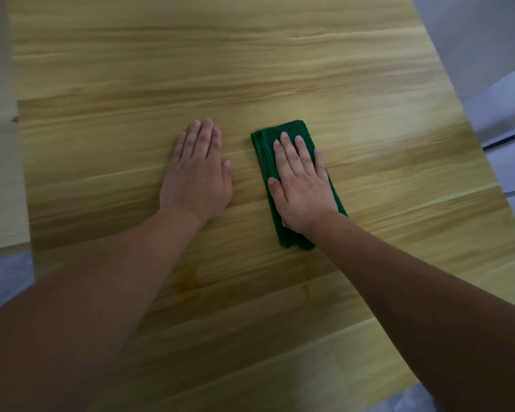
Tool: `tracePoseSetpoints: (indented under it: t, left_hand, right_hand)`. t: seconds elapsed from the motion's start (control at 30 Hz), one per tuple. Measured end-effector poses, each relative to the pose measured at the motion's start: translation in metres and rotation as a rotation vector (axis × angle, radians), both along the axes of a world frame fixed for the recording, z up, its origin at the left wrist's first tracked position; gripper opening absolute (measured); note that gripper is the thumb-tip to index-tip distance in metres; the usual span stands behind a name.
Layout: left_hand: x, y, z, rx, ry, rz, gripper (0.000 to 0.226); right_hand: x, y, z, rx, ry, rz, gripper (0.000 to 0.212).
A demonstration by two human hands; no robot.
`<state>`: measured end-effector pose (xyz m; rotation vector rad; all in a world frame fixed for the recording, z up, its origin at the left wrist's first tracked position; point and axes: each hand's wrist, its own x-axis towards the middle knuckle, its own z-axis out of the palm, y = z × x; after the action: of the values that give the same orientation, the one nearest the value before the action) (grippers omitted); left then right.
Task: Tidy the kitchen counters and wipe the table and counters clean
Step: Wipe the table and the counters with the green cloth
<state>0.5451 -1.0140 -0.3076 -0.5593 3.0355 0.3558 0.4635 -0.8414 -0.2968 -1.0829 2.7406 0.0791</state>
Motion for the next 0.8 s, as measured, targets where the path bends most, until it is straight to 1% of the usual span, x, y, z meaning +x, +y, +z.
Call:
tracePoseSetpoints:
  t: [0.37, 0.8]
  left_hand:
    - [-0.001, -0.002, -0.003, -0.029, -0.003, -0.010, 0.060]
    - [0.001, 0.000, -0.008, -0.053, -0.006, -0.003, 0.060]
  right_hand:
    - [0.013, 0.004, -0.002, -0.005, 0.005, -0.043, 0.060]
    - [0.082, 0.047, -0.002, 0.004, -0.015, -0.089, 0.060]
